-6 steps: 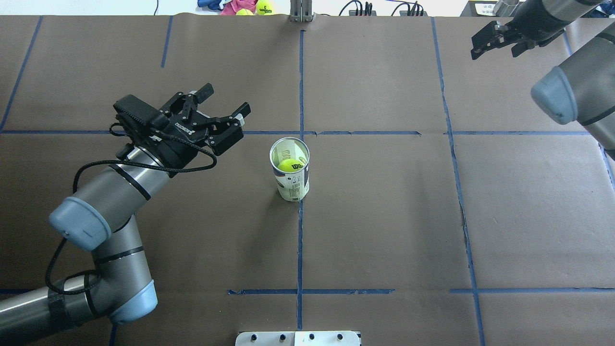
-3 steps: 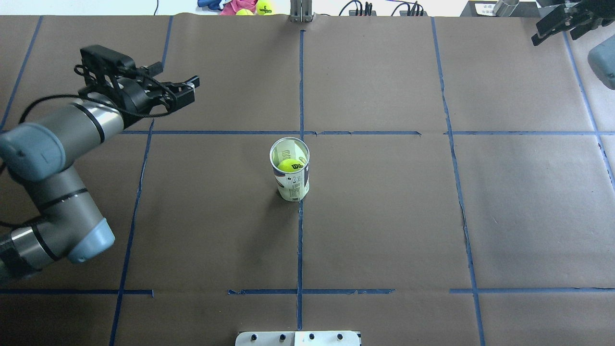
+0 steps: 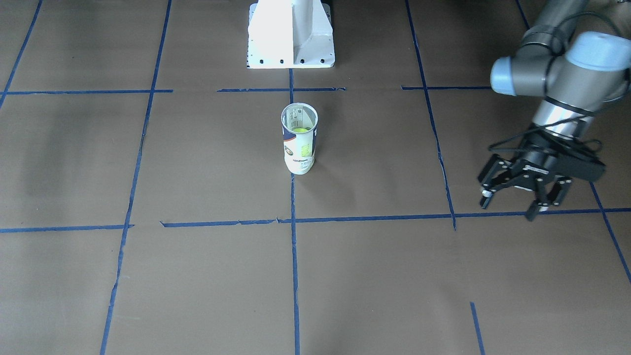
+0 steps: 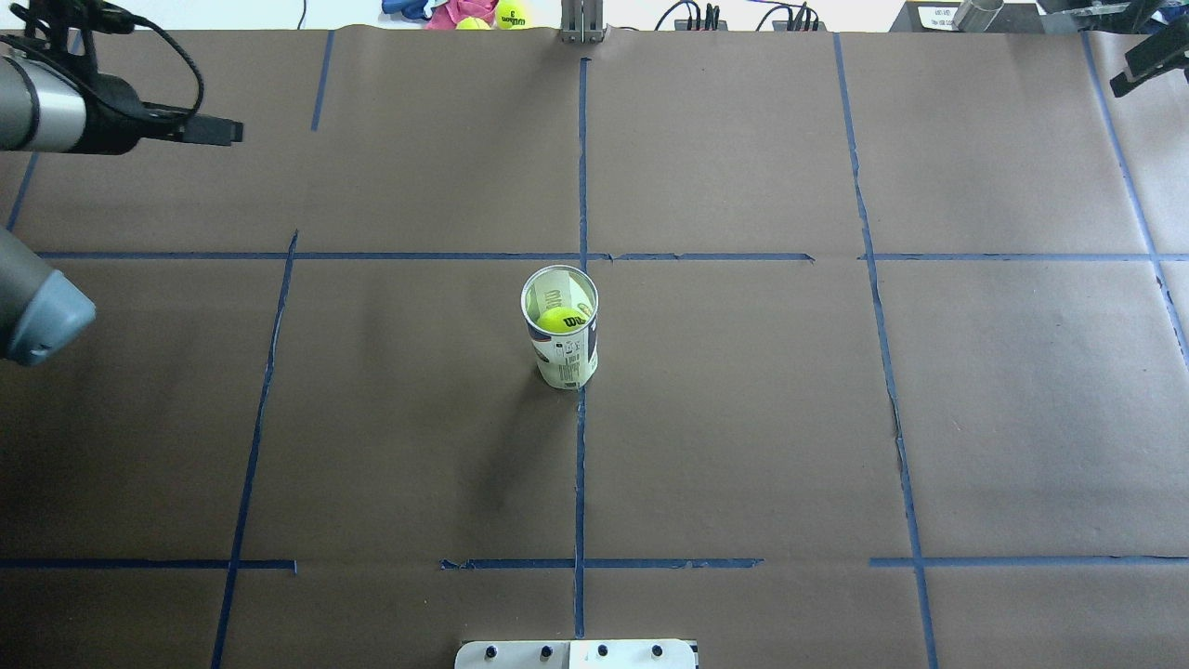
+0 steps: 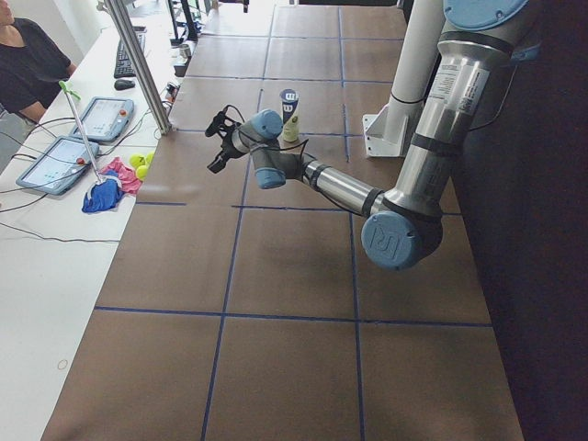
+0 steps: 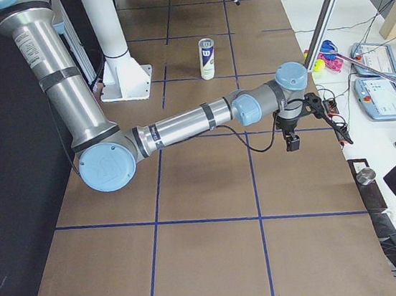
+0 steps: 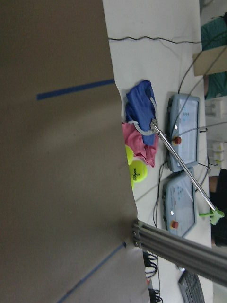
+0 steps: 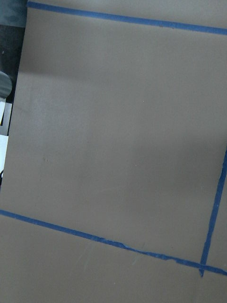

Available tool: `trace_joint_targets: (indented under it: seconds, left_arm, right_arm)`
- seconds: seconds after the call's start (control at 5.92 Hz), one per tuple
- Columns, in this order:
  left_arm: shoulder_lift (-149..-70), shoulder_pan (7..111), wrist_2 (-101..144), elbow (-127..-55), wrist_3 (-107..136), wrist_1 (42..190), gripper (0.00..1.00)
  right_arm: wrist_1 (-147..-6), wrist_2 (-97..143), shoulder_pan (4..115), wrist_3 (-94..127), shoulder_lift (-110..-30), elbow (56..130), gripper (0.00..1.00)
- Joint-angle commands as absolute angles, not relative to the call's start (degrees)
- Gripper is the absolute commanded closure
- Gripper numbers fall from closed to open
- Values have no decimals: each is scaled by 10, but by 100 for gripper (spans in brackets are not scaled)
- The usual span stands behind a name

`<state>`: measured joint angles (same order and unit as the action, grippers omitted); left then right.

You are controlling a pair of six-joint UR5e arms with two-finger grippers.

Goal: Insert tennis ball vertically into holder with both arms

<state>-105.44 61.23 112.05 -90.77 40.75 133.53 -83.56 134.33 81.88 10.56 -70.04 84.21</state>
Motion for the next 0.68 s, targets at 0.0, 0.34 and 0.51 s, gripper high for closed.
trace_joint_targets:
  seconds: [0.0, 0.34, 0.51]
  left_arm:
    - [-1049, 704, 1178, -863, 221, 1204, 0]
    - [-1051, 801, 1243, -860, 47, 1031, 0]
    - [-1049, 855, 1324, -849, 45, 956, 0]
  right_arm:
    - [-835, 1346, 847, 102, -756, 843, 1]
    - [-835, 1343, 852, 98, -779, 840, 0]
    - [-835, 1350, 852, 98, -797, 848, 0]
